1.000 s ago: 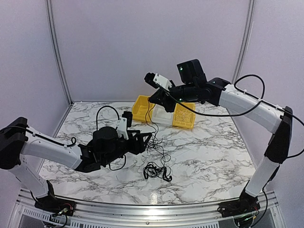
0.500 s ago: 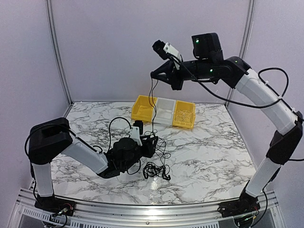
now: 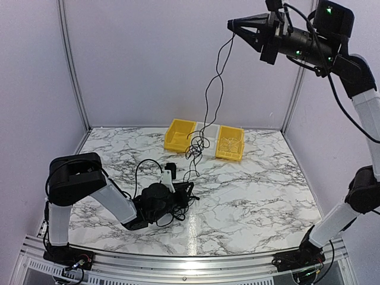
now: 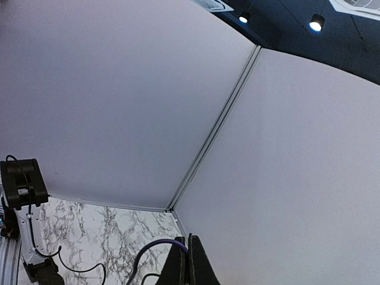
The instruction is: Untangle the cables
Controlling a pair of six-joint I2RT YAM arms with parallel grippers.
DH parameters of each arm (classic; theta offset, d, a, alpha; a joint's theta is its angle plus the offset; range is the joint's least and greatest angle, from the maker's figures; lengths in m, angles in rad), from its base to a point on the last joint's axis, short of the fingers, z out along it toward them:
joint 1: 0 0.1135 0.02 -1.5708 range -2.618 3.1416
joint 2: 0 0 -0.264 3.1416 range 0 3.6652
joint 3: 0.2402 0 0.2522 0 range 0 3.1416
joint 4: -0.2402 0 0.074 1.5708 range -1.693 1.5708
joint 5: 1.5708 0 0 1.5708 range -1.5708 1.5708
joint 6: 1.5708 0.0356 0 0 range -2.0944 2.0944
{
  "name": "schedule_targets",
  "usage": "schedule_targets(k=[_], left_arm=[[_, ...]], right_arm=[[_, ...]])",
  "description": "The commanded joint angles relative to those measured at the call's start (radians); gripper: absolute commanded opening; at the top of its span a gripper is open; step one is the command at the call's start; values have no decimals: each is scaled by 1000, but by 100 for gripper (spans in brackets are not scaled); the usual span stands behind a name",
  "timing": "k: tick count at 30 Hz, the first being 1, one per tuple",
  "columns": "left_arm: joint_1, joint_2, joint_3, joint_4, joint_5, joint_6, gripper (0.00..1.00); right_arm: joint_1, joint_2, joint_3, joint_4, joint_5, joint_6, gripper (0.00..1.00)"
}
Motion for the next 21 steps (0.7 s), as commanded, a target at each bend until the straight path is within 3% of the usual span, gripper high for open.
schedule_targets(k=[1,5,8,13,15,16,18,21], left_arm=[[-8,-11,-56,54,20,-20,14],[-11,-69,-175,92,8,-38,10],[-13,-152,-272,115,11,-20,12],[-16,-424,-463,109,-15,41,9],[-16,-563,-517,33,-22,38,22],[-18,-641,-524,-43,-22,38,39],[-31,-784,-505,-300,-62,39,58],[-73,-947,-498,-418,-109,121,65]], right_arm=[[-16,-10,-11,11,0,-2,0],[-20,-26,-93,34,81,-9,0],[-20,-61,-254,101,176,-11,0],[-32,-105,-523,212,362,-23,0],[-41,-106,-621,232,402,-26,0],[-44,-103,-668,225,397,-26,0],[-45,-95,-732,212,380,-26,0],[-44,-86,-798,213,331,-23,0]])
